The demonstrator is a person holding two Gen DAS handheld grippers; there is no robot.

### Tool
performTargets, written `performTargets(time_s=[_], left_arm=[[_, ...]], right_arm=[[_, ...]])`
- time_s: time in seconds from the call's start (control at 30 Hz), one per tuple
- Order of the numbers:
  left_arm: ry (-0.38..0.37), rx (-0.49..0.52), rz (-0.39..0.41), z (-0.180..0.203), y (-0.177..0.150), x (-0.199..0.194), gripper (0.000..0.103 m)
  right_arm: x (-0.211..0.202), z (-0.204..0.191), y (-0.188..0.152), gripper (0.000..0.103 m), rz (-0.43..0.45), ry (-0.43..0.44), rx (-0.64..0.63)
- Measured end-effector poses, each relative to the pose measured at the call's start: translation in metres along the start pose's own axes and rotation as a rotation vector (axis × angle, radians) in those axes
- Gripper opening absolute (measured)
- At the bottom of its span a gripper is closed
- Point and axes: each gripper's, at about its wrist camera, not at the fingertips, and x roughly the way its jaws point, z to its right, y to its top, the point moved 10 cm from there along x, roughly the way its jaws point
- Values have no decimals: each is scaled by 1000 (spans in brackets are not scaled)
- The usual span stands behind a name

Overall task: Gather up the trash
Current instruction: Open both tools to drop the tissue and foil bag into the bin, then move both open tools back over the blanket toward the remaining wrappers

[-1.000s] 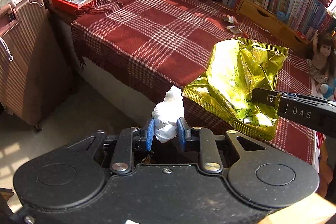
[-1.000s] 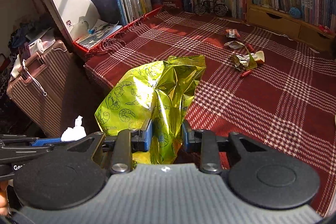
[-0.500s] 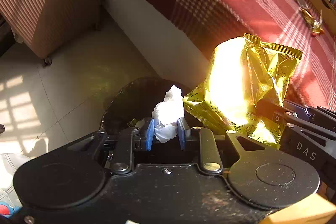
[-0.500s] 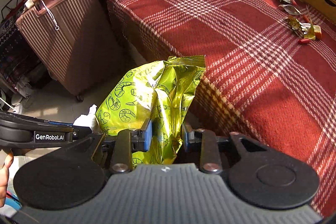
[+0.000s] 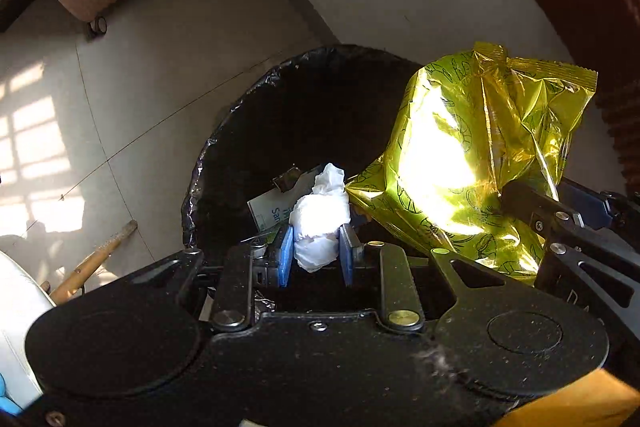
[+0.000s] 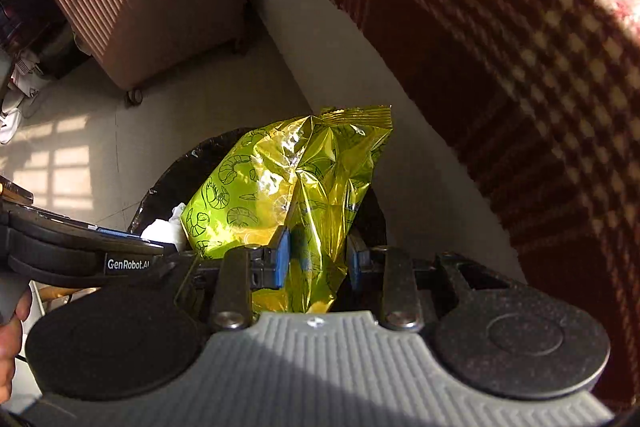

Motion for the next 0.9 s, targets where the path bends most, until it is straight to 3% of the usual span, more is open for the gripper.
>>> performTargets(time_s=[0.2,0.33,0.4,0.43,0.5,0.7,0.9], left_arm=[[19,22,-55,-9,-9,50,23],[23,38,-71,-8,-13,64,26],[30,43,-65,-7,-13,66,31],[34,46,-61,-7,-13,65,43],[38,56,-53,-5,-14,62,53],[40,95,-24,3,-13,46,58],[21,146,87,2,9,-1,62]], right_arm=[[43,-11,-16,34,-55,-10,-37],[58,-7,-22,37,-86,-15,-38],[59,-5,-23,54,-87,-8,-23],[58,-5,-23,57,-86,4,-14],[59,-5,-18,66,-74,6,-7],[49,-4,-12,67,-39,-8,-10],[12,10,4,70,65,-31,72]])
